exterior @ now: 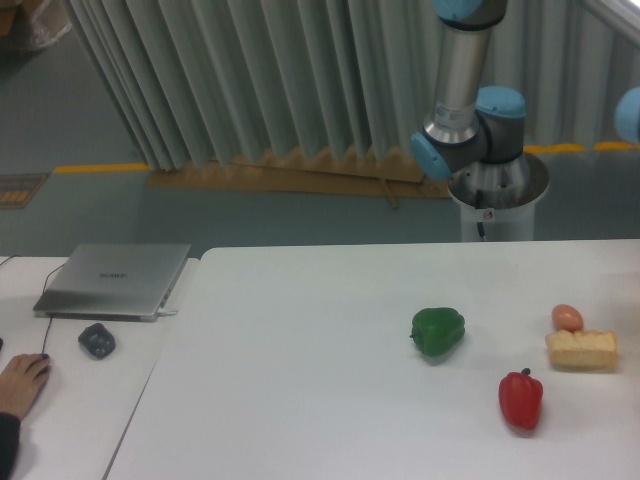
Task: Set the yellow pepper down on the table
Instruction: 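Lower the gripper holding the yellow pepper beside the bread loaf, then set the yellow pepper on the table and open the gripper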
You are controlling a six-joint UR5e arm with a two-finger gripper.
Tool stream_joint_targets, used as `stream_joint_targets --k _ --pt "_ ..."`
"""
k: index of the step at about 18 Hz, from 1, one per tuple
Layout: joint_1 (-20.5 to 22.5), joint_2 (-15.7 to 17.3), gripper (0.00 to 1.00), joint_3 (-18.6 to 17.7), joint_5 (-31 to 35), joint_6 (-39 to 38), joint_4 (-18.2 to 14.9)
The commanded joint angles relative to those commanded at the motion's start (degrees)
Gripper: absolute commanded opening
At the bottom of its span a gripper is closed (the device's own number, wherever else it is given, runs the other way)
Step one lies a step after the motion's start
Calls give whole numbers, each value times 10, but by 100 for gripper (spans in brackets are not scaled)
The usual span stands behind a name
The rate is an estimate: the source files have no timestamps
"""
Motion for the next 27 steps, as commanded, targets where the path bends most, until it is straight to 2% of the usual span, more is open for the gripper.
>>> stream_joint_targets --k 3,5,7,9,10,11,13,17,19,21,23,27 --pt "-65 -3 55 -5 63 -80 6" --pt "-82 -10 56 -5 81 -110 11" --pt "-91 -12 56 -9 108 -100 8" --pt "-129 -24 57 -9 206 -57 4" --pt "-142 -25 57 -10 233 -42 -4" --pt "-156 -29 57 -11 262 -35 -30" --pt "-178 -30 57 -11 281 -45 -50" --pt "-175 -48 58 6 276 -63 -44" --pt "-164 -69 59 25 275 -63 -32" --pt "-161 -77 61 26 275 -63 -19" --pt "-154 -84 72 26 275 -61 -12" --pt "-155 -101 76 18 280 -57 19"
